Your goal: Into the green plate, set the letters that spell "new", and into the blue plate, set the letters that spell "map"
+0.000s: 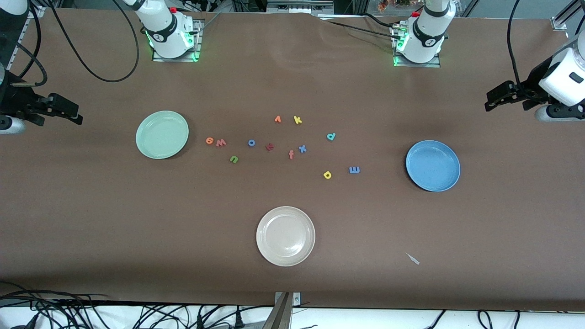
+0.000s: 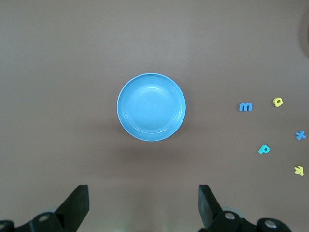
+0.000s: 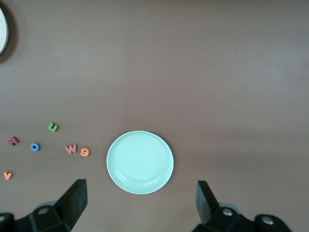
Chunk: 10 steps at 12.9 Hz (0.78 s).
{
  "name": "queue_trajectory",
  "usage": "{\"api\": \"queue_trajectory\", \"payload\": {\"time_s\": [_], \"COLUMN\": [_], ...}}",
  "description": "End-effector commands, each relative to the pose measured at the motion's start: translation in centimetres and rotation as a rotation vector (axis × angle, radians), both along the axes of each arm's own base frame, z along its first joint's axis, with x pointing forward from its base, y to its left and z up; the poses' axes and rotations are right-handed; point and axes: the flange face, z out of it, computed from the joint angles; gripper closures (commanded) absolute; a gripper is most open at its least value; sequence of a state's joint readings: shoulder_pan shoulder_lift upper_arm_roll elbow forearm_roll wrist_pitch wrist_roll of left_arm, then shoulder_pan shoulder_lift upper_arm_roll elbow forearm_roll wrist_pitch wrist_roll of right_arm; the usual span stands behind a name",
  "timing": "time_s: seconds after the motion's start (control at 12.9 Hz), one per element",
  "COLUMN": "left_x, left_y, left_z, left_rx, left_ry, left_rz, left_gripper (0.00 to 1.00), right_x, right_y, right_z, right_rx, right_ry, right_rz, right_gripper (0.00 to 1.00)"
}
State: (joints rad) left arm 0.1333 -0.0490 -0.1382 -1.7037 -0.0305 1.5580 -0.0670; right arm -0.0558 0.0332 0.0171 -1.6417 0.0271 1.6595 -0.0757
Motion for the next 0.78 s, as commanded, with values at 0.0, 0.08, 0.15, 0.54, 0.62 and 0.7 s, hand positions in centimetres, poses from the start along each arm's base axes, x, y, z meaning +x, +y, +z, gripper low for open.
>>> {"api": "queue_trajectory", "payload": {"time_s": [0.0, 0.08, 0.15, 0.54, 0.62, 0.7], "left_x": [0.6, 0.9, 1.2, 3.5, 3.6, 3.8], "left_y": [-0.9, -1.8, -2.9, -7.9, -9.7, -11.1], "left_z": [-0.3, -0.8, -1.5, -7.9, -9.0, -9.9], "left_rx": [0.010, 0.009, 0.006, -0.139, -0.133, -0.126], "left_ry": [-0.017, -0.010, 0.001, 0.124, 0.136, 0.133], "left_rz": [-0.023, -0.038, -0.058, -0.103, -0.104, -0.086], "left_gripper": [0.00, 0.00, 0.00, 0.00, 0.00, 0.00], "right_x": [-0.3, -0.1, -0.3, 1.6, 2.3, 3.8], "right_y": [0.1, 0.1, 0.1, 1.1, 0.8, 0.5], "right_z": [0.1, -0.4, -0.6, -4.8, -6.1, -7.6], "right_rx": [-0.001, 0.000, 0.001, 0.027, 0.029, 0.032], "right_ry": [0.003, 0.014, 0.037, 0.128, 0.134, 0.130], "right_rz": [-0.005, 0.005, -0.001, 0.016, 0.004, 0.015], "right_gripper": [0.00, 0.00, 0.00, 0.00, 0.00, 0.00]}}
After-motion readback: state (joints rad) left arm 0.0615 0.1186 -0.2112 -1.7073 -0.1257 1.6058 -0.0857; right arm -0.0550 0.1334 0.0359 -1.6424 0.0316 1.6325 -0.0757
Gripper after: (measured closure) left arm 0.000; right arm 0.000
